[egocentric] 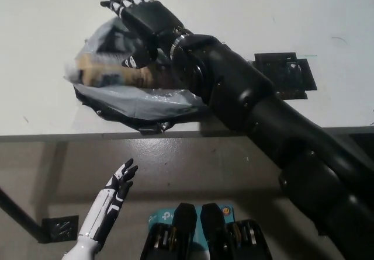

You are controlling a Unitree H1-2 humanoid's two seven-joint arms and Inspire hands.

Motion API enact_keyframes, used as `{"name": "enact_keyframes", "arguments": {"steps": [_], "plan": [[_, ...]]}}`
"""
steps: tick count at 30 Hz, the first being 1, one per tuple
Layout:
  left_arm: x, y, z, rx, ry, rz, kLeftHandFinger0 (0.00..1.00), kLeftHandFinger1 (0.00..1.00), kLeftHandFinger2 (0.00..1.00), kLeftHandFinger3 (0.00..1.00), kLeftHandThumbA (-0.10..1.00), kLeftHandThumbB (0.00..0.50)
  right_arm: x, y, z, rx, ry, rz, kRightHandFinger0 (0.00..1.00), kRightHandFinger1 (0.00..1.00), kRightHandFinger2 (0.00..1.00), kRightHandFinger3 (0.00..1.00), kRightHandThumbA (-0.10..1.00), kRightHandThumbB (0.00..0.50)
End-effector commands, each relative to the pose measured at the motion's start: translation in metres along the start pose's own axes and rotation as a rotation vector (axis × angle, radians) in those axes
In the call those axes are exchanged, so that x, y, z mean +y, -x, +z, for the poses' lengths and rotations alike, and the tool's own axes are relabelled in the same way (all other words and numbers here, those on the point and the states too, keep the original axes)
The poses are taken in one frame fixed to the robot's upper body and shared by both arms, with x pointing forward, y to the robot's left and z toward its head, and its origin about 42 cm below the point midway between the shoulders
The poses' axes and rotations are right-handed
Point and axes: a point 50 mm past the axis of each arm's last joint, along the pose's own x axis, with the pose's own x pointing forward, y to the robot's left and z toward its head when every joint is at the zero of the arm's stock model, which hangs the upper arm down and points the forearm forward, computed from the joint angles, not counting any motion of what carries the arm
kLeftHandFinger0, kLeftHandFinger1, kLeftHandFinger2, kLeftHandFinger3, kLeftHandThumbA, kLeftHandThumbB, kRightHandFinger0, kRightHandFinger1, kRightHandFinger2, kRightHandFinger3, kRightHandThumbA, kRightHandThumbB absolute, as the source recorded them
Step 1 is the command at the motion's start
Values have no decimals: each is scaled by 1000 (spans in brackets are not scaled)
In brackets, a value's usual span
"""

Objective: Use the right hand to pick up a bottle of protein shake and place it into a plastic bag on the left side

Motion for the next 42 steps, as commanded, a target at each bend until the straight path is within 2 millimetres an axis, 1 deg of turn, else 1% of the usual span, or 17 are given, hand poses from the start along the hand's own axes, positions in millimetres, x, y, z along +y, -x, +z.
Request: {"name": "enact_keyframes", "arguments": {"steps": [1,10,12,14,15,16,17,18,20,23,25,27,29,30,32,35,42], "plan": [[6,-3,12,-51,-22,-12,1000,1000,1000,1000,1000,221,-23,-3,7,3,-33,-4,1000,1000,1000,1000,803,491],[7,-3,10,-54,-36,-6,1000,1000,1000,1000,1000,230,-27,11,-17,23,-73,-25,1000,1000,1000,1000,819,438],[7,-3,9,-53,-35,-6,1000,1000,1000,1000,1000,243,-44,15,-19,2,-109,-55,1000,1000,1000,1000,926,478],[6,-3,10,-52,-27,-8,1000,1000,1000,1000,1000,238,-66,21,-19,-31,-162,-98,1000,1000,1000,1000,954,479],[6,-5,10,-57,-27,-7,1000,1000,1000,1000,1000,216,-81,25,-18,-55,-204,-133,1000,1000,1000,1000,1000,461],[5,-6,11,-63,-29,-3,1000,1000,1000,1000,1000,214,-112,36,-12,-102,-278,-196,1000,1000,1000,1000,1000,495],[5,-7,11,-64,-28,-2,1000,1000,1000,1000,1000,214,-118,39,-11,-113,-291,-206,1000,1000,1000,1000,1000,498],[4,-9,12,-76,-35,3,1000,1000,1000,1000,1000,198,-156,59,-5,-196,-356,-279,1000,1000,1000,1000,1000,500],[2,-12,13,-87,-29,9,1000,1000,1000,1000,1000,204,-190,90,4,-286,-387,-377,1000,1000,1000,1000,1000,474],[6,-14,13,-102,-20,29,1000,1000,1000,1000,1000,222,-210,142,13,-402,-398,-482,1000,1000,1000,1000,1000,473],[10,-14,13,-102,-24,37,1000,1000,1000,1000,1000,209,-198,194,13,-497,-411,-569,1000,1000,1000,1000,1000,445],[13,-15,13,-103,-26,42,1000,1000,1000,1000,1000,200,-184,225,13,-537,-418,-624,1000,1000,1000,1000,1000,438],[16,-17,13,-100,-33,55,1000,1000,1000,1000,1000,206,-157,272,10,-586,-496,-693,1000,1000,1000,1000,1000,423],[18,-18,13,-100,-34,61,1000,1000,1000,1000,1000,208,-155,275,11,-594,-509,-699,1000,1000,1000,1000,1000,423],[22,-21,13,-101,-15,74,1000,1000,1000,1000,1000,197,-129,303,4,-581,-576,-728,1000,1000,1000,1000,1000,379],[26,-26,15,-95,36,84,1000,1000,1000,1000,1000,182,-91,340,-5,-534,-654,-791,1000,1000,1000,1000,1000,424],[30,-32,16,-98,49,81,1000,1000,1000,1000,1000,141,-38,379,-20,-456,-815,-879,1000,1000,1000,1000,1000,384]]}}
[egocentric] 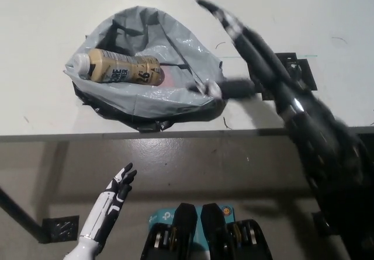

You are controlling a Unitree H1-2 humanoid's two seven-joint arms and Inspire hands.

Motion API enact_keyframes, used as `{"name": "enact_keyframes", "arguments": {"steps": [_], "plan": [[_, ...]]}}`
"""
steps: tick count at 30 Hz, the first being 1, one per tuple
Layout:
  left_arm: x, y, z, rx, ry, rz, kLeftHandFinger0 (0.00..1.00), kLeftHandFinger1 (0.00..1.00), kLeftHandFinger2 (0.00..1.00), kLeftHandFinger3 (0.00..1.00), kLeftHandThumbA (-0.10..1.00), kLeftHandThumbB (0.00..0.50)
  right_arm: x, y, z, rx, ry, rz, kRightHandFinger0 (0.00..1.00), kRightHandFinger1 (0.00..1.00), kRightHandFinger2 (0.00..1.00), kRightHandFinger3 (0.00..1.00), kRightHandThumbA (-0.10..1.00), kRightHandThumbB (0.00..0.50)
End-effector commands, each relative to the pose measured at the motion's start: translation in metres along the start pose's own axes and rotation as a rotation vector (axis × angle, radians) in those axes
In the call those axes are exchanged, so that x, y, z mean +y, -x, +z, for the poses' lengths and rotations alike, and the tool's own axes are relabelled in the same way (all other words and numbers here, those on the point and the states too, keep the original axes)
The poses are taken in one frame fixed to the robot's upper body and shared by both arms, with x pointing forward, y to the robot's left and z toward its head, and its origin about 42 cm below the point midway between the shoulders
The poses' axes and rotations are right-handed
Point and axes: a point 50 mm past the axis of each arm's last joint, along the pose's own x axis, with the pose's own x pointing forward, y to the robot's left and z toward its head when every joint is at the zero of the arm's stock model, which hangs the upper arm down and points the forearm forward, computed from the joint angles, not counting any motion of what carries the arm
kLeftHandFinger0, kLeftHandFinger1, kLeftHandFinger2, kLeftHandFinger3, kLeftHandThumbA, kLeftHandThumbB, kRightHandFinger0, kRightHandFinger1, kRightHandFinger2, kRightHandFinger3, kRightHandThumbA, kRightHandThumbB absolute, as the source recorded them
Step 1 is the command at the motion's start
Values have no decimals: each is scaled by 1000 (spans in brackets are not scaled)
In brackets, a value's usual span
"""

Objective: Use the right hand to pick up a bottle of protein shake and place it into a plastic bag on the left side

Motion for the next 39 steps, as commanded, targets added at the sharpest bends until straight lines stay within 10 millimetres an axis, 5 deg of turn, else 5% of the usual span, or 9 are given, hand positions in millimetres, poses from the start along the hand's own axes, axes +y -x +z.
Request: {"name": "enact_keyframes", "arguments": {"steps": [1,6,12,16,19,21,25,31,39], "plan": [[29,-29,30,-141,44,74,1000,1000,1000,1000,1000,140,-76,147,88,-427,-319,-390,1000,1000,1000,1000,1000,389],[29,-32,33,-145,26,67,1000,1000,1000,1000,1000,129,-65,168,79,-397,-395,-455,1000,1000,1000,1000,1000,361],[30,-35,34,-154,22,56,1000,1000,1000,1000,1000,141,-49,166,61,-349,-451,-492,1000,1000,1000,1000,1000,343],[30,-30,30,-145,31,55,1000,1000,1000,1000,1000,133,-27,162,23,-203,-451,-475,1000,1000,1000,1000,1000,323],[30,-27,30,-140,47,46,1000,1000,1000,1000,1000,116,11,163,-41,33,-426,-414,1000,1000,1000,1000,1000,208],[29,-23,28,-133,49,41,1000,1000,1000,1000,1000,117,29,168,-63,97,-415,-381,1000,1000,1000,1000,995,171],[27,-17,23,-115,45,49,1000,1000,1000,1000,1000,121,66,182,-101,287,-422,-288,1000,1000,1000,1000,937,207],[28,-12,21,-104,46,56,1000,1000,1000,1000,1000,110,87,191,-114,338,-397,-172,1000,1000,1000,1000,844,162],[30,-8,17,-90,50,55,1000,1000,1000,1000,1000,106,96,200,-115,362,-393,-149,1000,1000,1000,1000,838,163]]}}
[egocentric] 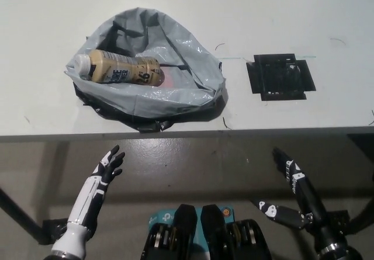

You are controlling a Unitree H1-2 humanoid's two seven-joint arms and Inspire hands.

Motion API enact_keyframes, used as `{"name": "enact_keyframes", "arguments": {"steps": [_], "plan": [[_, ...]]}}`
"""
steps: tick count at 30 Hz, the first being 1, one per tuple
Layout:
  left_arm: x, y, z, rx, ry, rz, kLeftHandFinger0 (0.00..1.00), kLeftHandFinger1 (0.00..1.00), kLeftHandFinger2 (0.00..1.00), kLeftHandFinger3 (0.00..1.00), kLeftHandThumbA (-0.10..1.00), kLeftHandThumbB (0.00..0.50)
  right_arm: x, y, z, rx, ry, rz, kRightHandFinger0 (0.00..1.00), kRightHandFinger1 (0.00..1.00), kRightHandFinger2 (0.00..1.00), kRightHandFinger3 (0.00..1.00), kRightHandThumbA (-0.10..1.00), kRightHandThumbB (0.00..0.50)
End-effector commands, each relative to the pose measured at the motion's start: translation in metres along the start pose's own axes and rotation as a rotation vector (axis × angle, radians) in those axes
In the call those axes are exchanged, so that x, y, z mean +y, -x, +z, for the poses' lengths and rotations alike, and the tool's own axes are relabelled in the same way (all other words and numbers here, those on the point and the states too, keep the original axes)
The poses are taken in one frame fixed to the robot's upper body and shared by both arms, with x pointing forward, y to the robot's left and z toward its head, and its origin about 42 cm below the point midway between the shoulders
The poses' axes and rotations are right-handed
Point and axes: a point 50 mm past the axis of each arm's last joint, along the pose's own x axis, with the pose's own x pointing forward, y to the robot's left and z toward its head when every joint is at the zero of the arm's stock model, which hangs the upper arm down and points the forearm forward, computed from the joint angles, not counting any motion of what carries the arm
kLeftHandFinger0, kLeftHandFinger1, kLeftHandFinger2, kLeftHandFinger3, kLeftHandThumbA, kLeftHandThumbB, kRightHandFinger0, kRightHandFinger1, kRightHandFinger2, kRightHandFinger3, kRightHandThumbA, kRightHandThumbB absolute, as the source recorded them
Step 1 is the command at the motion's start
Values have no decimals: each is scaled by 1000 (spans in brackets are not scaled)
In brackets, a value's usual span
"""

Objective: Use the right hand to pick up a bottle of protein shake and place it into a plastic bag on the left side

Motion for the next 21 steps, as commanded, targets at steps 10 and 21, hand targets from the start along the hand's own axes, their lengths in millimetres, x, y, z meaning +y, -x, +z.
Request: {"name": "enact_keyframes", "arguments": {"steps": [10,21], "plan": [[14,2,6,-41,-26,6,1000,1000,1000,1000,1000,108,2,2,3,-63,46,13,1000,1000,1000,1000,821,175],[14,3,4,-27,8,8,1000,1000,1000,1000,1000,104,-2,1,3,-50,57,20,1000,1000,1000,1000,790,175]]}}
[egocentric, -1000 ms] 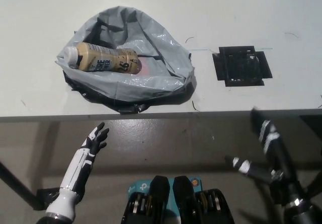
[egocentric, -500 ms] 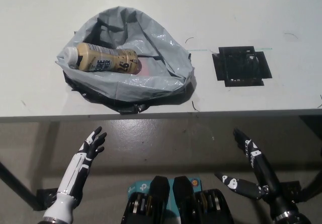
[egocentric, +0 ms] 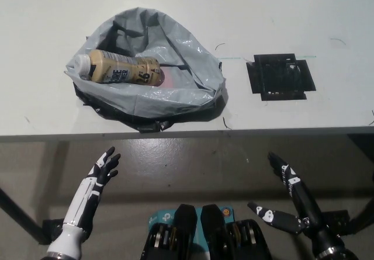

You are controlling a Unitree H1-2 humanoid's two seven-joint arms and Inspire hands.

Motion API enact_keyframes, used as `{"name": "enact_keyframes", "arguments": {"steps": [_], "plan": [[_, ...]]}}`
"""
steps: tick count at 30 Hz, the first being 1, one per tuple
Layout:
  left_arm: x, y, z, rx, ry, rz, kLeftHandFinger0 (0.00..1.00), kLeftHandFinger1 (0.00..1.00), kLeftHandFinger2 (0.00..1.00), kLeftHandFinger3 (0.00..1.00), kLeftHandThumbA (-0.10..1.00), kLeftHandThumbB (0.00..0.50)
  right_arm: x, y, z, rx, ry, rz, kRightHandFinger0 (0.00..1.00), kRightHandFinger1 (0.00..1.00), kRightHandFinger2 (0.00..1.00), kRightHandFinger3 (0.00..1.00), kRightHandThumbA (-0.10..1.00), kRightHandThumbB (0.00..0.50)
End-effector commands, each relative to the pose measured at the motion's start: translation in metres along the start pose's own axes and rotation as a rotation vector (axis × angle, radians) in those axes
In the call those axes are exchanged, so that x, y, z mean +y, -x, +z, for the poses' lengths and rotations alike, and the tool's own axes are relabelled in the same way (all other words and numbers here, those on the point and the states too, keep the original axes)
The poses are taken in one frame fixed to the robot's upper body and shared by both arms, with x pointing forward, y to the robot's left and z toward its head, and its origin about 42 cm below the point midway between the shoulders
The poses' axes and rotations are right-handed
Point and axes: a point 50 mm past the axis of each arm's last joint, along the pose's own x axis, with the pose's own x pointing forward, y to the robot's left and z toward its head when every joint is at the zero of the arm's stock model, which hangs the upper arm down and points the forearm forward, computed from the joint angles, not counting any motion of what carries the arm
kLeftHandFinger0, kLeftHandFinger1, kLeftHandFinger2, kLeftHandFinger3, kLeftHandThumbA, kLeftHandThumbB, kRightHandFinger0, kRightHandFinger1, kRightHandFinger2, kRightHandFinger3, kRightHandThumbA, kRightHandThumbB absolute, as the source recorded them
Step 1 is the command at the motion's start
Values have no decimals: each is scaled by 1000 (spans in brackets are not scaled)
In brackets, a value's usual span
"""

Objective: Use the right hand to pick up a bottle of protein shake and place it into a plastic bag on the left side

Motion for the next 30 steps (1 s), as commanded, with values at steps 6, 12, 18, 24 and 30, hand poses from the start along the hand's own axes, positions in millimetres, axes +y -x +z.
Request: {"name": "enact_keyframes", "arguments": {"steps": [6,12,18,24,30], "plan": [[5,3,1,-27,19,4,1000,1000,1000,1000,1000,113,-4,-1,7,-55,42,17,1000,1000,1000,1000,724,147],[4,14,-4,-8,21,3,1000,1000,1000,1000,1000,121,1,5,1,-30,39,32,1000,1000,1000,1000,734,171],[3,19,-7,17,27,-2,1000,1000,1000,1000,999,106,4,7,-4,-24,42,42,1000,1000,1000,1000,727,176],[0,25,-11,37,27,-17,1000,1000,1000,1000,998,118,7,14,-6,-9,37,50,1000,1000,1000,1000,741,170],[-1,23,-9,43,17,-25,1000,1000,1000,1000,1000,128,6,12,-5,-6,40,61,1000,1000,1000,1000,752,189]]}}
